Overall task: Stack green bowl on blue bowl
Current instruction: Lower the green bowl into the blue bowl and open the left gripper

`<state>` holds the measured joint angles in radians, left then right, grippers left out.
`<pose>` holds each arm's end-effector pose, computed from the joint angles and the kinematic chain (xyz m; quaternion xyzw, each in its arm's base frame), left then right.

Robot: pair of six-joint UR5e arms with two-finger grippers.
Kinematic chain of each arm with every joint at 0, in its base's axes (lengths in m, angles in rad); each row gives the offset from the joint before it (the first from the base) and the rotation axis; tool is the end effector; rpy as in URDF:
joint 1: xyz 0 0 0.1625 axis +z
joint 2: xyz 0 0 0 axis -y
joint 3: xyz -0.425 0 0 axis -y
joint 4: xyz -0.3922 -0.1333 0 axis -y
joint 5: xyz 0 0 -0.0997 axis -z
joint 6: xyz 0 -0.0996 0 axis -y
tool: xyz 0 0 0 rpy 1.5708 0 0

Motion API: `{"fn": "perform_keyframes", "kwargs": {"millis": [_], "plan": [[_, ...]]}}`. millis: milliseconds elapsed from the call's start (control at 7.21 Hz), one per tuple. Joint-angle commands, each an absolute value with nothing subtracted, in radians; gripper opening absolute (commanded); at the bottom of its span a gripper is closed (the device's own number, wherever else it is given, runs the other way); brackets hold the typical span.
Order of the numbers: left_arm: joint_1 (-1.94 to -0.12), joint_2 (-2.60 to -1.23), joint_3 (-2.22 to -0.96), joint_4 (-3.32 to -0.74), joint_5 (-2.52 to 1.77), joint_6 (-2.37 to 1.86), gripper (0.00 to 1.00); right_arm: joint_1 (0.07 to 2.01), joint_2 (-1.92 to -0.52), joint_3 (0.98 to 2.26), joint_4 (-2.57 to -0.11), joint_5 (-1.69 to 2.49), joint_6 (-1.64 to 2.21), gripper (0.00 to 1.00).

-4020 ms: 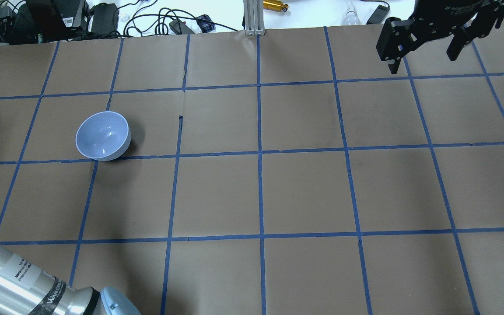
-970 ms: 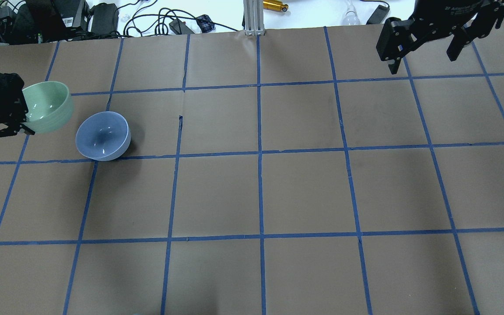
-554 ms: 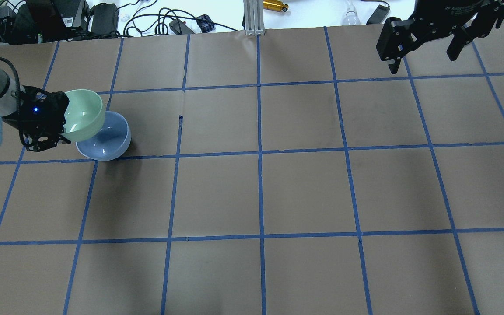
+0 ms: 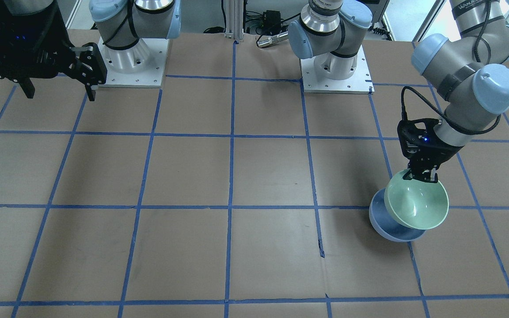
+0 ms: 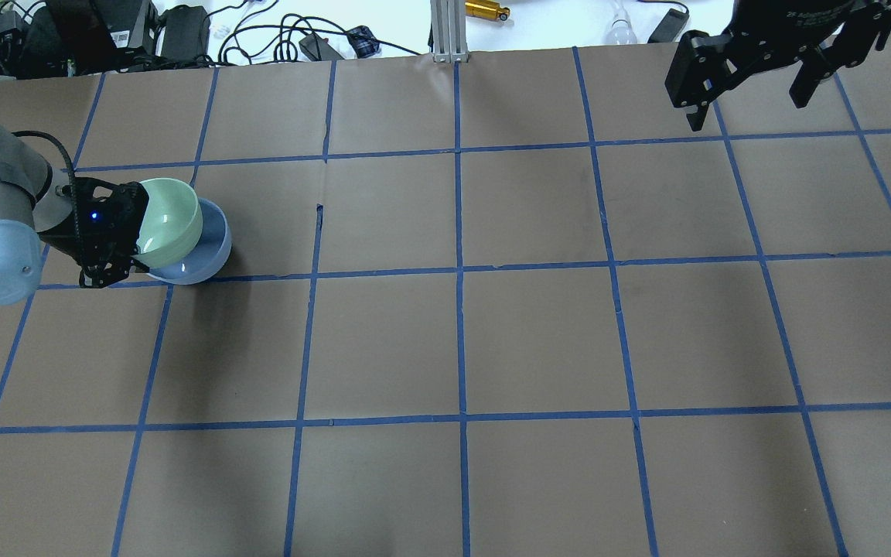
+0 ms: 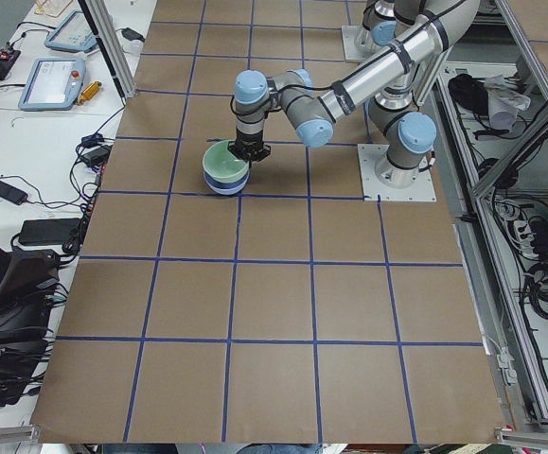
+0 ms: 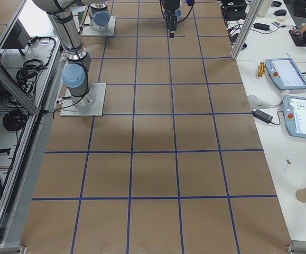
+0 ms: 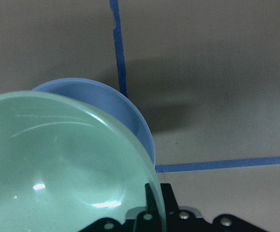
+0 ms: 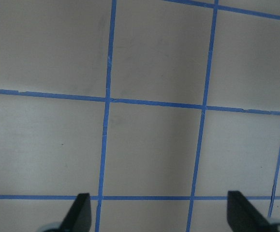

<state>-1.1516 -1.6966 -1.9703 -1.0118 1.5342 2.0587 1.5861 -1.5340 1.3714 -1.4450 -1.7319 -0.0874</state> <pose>0.0767 -0.5085 0.2913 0.7310 0.6820 -0.0228 0.0100 0.1251 -0.5041 0.5561 0.0497 -0.9954 0.0154 0.0811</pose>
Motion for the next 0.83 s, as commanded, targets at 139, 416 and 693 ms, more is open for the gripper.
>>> {"fn": "perform_keyframes", "kwargs": {"millis": [139,416,693], "plan": [[-1.154,-1.704,-1.967,-1.008,1.532,2.019,1.0,1.586,-1.534,1.371,-1.445,-1.732,-0.087,1.0],[-1.163,-1.687,-1.954,-1.017,1.532,1.948,1.0,1.586,-1.534,1.371,-1.445,-1.732,-0.087,1.0],[-1.193,-1.672,-1.89,-1.105,1.5,1.878,1.0,1.586,-1.534,1.371,-1.445,-1.732,-0.087,1.0]]}}
